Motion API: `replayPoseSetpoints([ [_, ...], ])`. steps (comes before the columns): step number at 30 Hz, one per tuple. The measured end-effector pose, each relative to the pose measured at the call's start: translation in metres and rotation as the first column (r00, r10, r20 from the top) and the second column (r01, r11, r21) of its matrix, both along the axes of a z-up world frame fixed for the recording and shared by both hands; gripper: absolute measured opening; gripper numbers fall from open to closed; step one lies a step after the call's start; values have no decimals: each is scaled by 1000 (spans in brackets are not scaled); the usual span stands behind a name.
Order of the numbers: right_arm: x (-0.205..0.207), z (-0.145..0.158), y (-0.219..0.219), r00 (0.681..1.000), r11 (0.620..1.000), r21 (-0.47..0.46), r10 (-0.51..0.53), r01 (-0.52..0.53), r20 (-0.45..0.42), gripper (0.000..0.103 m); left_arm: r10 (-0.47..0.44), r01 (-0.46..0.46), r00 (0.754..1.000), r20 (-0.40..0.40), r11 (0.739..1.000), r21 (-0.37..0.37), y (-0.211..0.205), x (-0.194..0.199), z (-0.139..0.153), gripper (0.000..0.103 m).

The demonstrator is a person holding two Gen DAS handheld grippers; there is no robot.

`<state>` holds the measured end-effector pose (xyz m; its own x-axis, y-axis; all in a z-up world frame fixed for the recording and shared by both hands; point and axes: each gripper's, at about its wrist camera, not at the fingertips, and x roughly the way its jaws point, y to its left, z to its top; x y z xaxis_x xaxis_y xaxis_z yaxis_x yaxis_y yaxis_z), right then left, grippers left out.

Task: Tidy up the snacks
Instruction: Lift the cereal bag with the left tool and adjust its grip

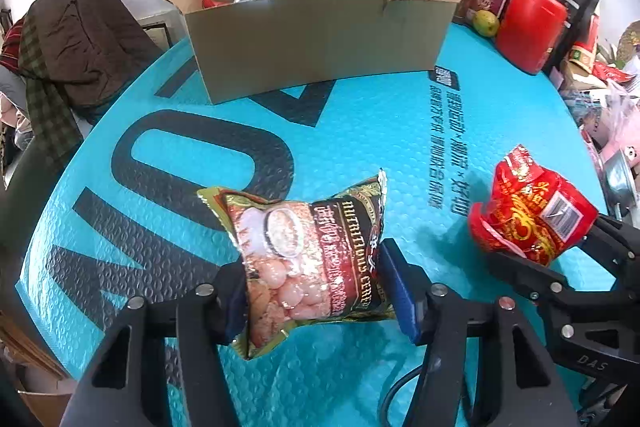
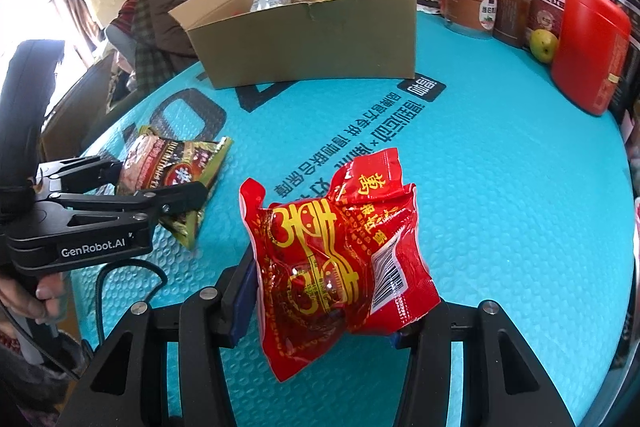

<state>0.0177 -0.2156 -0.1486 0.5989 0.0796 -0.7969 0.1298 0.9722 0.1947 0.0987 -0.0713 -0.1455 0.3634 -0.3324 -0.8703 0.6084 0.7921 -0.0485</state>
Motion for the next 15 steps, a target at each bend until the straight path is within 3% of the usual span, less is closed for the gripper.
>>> replayPoseSetpoints([
  [5,-4,5,4,1000,1000,19,16,-16,13,50,-15,14,1000,-23,999,-49,5,-7,8,49],
  [9,-6,9,10,999,1000,10,25,-25,22,50,-29,28,999,-17,998,-53,3,-11,8,48],
  [15,-6,6,13,1000,1000,12,24,-24,10,50,-1,-4,998,-67,997,-82,9,-3,2,51],
])
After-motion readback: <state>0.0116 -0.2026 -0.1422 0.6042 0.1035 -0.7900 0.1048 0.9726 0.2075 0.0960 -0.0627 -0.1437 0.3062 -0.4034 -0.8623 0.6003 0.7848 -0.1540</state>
